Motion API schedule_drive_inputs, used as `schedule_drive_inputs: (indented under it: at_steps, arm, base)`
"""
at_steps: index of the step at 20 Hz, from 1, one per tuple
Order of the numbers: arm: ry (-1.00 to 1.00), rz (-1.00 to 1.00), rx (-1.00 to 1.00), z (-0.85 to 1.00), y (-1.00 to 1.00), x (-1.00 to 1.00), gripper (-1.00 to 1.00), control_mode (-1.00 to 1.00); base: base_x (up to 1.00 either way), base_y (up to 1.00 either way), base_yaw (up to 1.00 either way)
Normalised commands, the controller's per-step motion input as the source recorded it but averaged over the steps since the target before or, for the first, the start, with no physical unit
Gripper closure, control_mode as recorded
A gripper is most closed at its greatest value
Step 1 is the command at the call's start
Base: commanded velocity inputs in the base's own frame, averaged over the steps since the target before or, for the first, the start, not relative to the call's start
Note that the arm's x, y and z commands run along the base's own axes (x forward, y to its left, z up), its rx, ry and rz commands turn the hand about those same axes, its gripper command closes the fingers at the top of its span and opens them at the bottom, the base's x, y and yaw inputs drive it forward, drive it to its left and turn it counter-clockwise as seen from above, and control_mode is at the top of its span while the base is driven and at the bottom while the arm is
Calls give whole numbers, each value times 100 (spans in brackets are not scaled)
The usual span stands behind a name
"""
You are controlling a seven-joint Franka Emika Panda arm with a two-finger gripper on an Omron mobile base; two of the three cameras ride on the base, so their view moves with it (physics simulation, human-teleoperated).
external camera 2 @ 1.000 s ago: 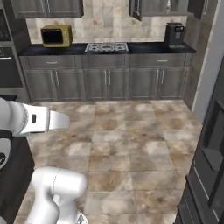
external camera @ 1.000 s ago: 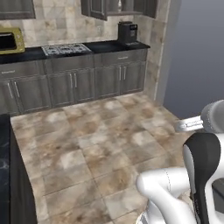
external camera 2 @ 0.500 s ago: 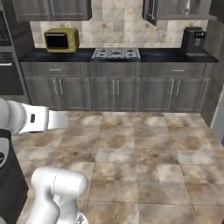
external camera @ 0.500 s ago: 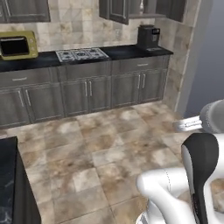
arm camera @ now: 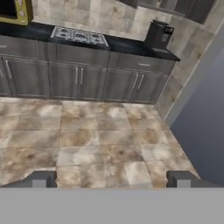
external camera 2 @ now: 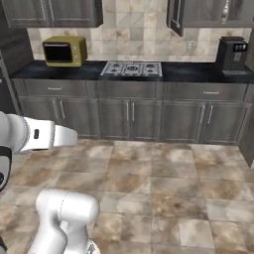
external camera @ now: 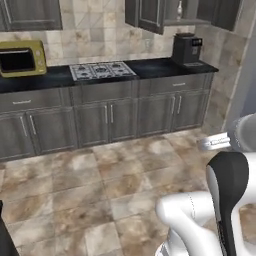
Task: Open the cabinet directly in front. Then move the liquor and the mug to the dining counter with the jar on it.
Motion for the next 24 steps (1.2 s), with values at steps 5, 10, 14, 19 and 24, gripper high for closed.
schedule_drive_inputs:
  at_steps: [5,10,14,19,24]
  arm:
    - [0,0,0,0,0,0,-100,100]
    - [0,0,0,0,0,0,-100,100]
    - [0,0,0,0,0,0,-100,100]
    - [0,0,0,0,0,0,-100,100]
    - [0,0,0,0,0,0,-100,100]
  base:
    - [100,-40,14]
    - [100,-71,10]
    - [100,-99,2]
    - [100,-100,0]
    - [100,-100,0]
